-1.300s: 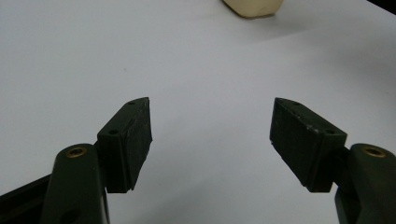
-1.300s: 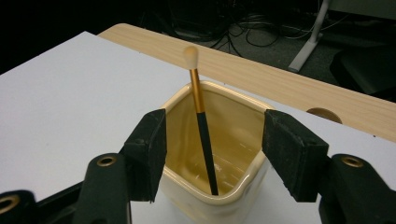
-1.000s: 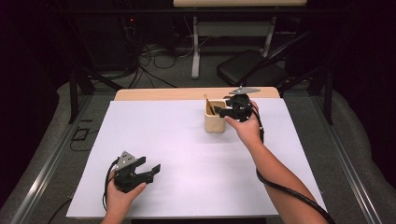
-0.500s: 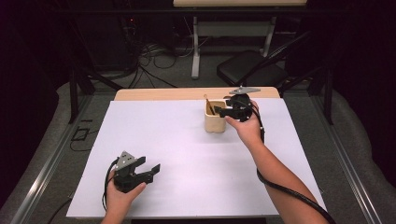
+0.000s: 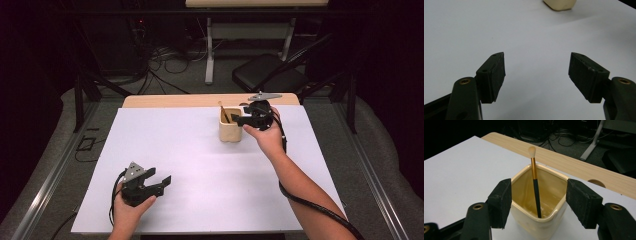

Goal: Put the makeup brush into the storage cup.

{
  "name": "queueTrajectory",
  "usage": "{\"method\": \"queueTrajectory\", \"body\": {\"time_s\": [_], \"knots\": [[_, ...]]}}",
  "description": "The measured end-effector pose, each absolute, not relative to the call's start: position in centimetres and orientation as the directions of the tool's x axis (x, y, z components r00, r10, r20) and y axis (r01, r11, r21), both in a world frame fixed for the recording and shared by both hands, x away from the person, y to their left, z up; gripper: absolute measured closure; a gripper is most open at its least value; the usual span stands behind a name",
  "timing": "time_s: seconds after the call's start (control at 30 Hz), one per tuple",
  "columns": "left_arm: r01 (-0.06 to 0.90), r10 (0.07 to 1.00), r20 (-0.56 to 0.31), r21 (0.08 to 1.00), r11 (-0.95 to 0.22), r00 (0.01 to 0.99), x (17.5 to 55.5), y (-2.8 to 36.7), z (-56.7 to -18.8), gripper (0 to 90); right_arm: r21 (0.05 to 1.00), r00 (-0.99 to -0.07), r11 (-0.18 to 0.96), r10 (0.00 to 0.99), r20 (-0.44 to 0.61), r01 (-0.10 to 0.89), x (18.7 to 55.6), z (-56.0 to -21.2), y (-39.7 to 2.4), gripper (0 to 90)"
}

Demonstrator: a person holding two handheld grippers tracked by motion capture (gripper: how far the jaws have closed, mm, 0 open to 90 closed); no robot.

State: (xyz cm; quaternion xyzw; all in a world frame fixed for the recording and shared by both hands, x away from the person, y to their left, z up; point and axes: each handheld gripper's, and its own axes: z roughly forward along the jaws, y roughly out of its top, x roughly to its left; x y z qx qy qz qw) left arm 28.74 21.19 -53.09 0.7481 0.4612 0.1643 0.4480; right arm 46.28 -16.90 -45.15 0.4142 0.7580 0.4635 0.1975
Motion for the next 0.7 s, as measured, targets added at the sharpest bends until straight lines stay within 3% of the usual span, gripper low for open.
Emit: {"method": "queueTrajectory", "body": {"time_s": [0.7], "knots": [[0.547, 0.838, -0.171, 0.820, -0.171, 0.518, 28.8, 21.2, -53.1, 29.6, 0.878, -0.624, 0.247, 0.778, 0.073, 0.411, 43.3, -44.7, -18.6, 36.1]]}}
